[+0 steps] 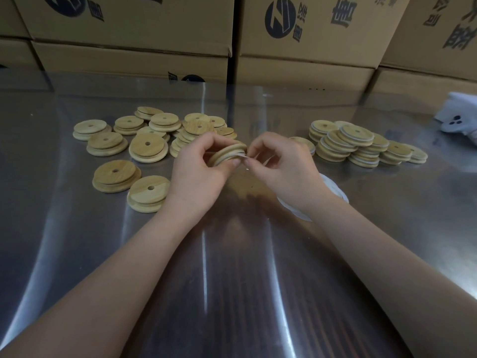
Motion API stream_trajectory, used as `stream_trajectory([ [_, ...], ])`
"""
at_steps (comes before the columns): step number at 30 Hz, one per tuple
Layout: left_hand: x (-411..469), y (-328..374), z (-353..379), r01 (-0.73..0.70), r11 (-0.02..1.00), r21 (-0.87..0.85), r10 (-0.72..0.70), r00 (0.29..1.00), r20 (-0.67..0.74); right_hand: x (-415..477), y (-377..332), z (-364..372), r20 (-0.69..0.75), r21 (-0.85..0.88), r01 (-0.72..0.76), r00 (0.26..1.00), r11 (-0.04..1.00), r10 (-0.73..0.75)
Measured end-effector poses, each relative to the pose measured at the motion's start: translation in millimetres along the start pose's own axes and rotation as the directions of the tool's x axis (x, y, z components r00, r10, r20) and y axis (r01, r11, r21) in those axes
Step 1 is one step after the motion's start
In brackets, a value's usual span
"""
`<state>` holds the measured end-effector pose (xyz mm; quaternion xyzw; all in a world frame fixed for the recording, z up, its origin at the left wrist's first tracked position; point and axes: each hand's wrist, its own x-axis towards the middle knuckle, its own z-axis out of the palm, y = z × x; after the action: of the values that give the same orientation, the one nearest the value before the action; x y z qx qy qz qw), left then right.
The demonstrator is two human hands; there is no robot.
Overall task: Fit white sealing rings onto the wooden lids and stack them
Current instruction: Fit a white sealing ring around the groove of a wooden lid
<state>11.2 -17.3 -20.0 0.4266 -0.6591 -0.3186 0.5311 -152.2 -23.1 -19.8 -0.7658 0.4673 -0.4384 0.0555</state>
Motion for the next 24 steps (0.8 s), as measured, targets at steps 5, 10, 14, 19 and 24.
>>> stream_trajectory([
  [5, 1.1, -1.0, 1.4, -0.084, 0.979, 0.185, 0.086, 0.996, 0.0, 0.9, 0.1, -2.2, -0.011, -0.064, -0.007, 1.0, 0.998, 0.006],
  [10, 2.7, -3.1, 0.7, -0.119, 0.95, 0.29, 0.122, 0.993, 0.007, 3.3, -0.1, -7.4, 0.034, -0.124, -0.025, 0.999, 0.992, 0.029],
  [14, 2.5, -2.7, 0.7, -0.135, 0.938, 0.32, 0.137, 0.99, 0.016, 4.8, -0.2, -10.7, 0.07, -0.172, -0.024, 0.997, 0.985, 0.036],
  [19, 2.0, -1.5, 0.1, -0.153, 0.926, 0.344, 0.154, 0.988, 0.023, 5.3, -3.2, -12.3, 0.077, -0.249, 0.021, 0.997, 0.968, -0.002],
  [24, 0.8, -2.4, -0.6, -0.141, 0.935, 0.325, 0.139, 0.99, 0.028, 3.9, -5.6, -11.5, 0.051, -0.226, 0.06, 0.997, 0.972, -0.05],
])
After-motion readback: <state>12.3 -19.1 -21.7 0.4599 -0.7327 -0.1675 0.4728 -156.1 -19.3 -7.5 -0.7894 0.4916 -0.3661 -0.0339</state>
